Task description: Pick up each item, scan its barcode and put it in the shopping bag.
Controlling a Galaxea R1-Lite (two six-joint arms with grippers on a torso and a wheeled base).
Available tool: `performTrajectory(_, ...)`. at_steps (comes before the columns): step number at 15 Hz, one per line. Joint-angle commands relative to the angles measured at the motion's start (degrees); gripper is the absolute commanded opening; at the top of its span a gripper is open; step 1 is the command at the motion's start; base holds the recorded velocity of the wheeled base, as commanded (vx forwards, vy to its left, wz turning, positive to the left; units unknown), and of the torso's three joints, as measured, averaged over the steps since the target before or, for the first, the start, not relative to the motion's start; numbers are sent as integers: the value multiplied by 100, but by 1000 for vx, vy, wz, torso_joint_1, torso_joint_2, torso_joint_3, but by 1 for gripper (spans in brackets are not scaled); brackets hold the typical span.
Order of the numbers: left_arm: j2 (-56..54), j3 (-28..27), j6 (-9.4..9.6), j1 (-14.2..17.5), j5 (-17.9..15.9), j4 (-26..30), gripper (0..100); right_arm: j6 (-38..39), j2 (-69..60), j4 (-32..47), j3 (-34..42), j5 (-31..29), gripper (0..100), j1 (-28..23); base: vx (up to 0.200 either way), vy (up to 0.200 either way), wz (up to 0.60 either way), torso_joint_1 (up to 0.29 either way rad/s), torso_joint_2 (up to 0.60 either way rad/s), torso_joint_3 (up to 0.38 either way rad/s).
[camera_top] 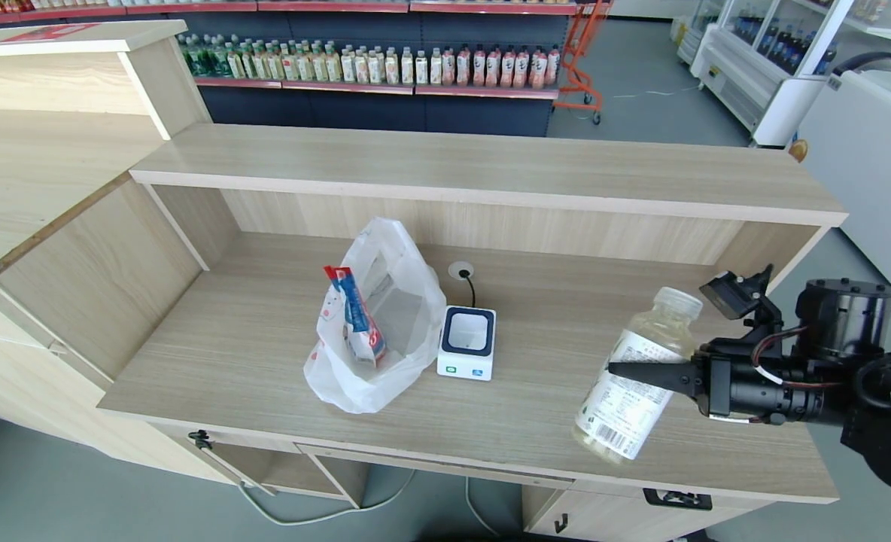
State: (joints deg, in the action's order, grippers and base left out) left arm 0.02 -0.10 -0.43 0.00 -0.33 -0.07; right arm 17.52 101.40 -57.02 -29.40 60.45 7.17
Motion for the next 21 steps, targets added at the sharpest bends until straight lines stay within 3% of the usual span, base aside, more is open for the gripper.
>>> performTrajectory(1, -2, 1, -1, 0, -2, -1, 100, 24, -305, -29, 93, 81, 0, 312, 0, 0, 0, 0, 0, 0)
performTrajectory(10, -2, 1, -1, 0, -2, -1, 100, -3, -490, -47, 49, 151, 0, 1129, 0, 0, 0, 0, 0, 0)
performTrajectory(21, -2, 1, -1, 0, -2, -1, 100, 6, -507, -11, 31, 116, 0, 1384, 0, 0, 0, 0, 0, 0)
